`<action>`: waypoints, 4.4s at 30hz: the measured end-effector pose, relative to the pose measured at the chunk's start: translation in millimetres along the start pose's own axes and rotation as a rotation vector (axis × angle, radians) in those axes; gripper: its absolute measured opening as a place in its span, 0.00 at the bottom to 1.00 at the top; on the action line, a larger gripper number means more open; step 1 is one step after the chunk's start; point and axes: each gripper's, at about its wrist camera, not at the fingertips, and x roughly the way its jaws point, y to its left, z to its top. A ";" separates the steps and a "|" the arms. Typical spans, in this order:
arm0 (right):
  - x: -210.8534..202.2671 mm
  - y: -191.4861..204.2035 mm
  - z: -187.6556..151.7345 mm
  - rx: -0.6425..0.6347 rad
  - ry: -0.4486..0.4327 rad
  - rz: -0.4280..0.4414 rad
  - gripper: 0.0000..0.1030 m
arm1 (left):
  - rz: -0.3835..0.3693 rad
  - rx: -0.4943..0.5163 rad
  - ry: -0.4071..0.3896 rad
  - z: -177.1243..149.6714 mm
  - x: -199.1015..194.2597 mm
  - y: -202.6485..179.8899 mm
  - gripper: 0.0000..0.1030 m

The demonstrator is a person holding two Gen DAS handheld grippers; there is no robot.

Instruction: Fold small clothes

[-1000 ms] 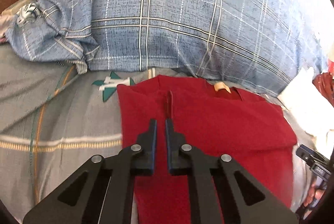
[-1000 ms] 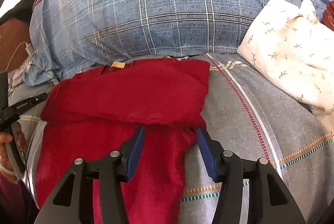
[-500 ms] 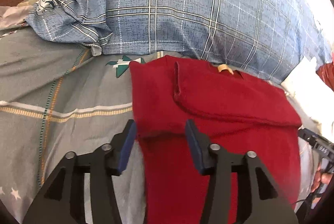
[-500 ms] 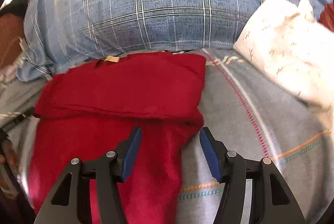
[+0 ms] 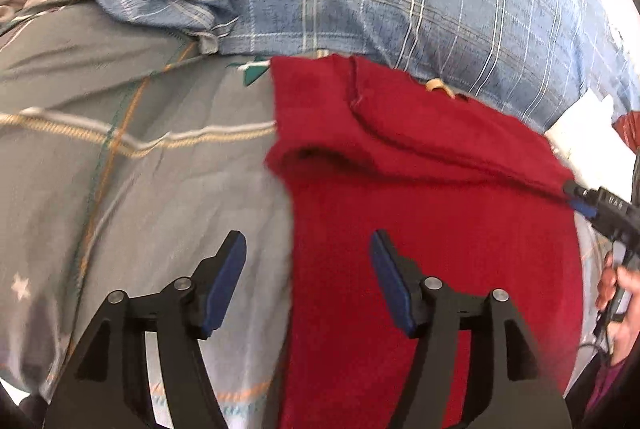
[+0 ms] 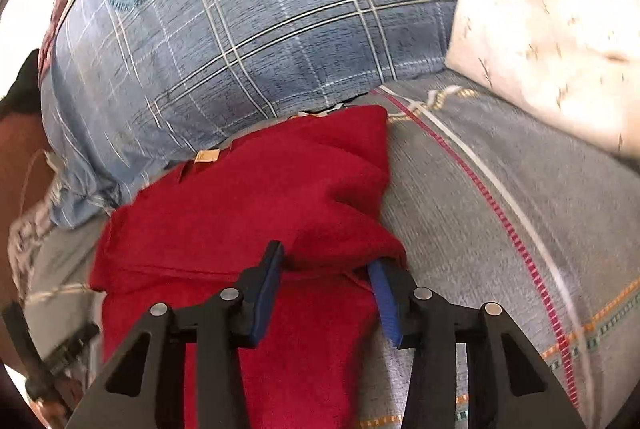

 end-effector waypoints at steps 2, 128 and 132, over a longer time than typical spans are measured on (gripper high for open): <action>-4.9 1.7 -3.4 -0.002 0.002 0.001 0.41 | 0.025 0.007 -0.001 -6.1 -4.2 2.3 0.62; 18.8 81.0 75.8 -0.193 0.024 0.233 0.56 | -0.187 -0.062 -0.067 132.4 59.1 -10.3 0.66; 55.0 86.2 81.3 -0.244 0.052 0.052 0.53 | -0.008 -0.002 -0.034 134.0 82.1 -21.9 0.66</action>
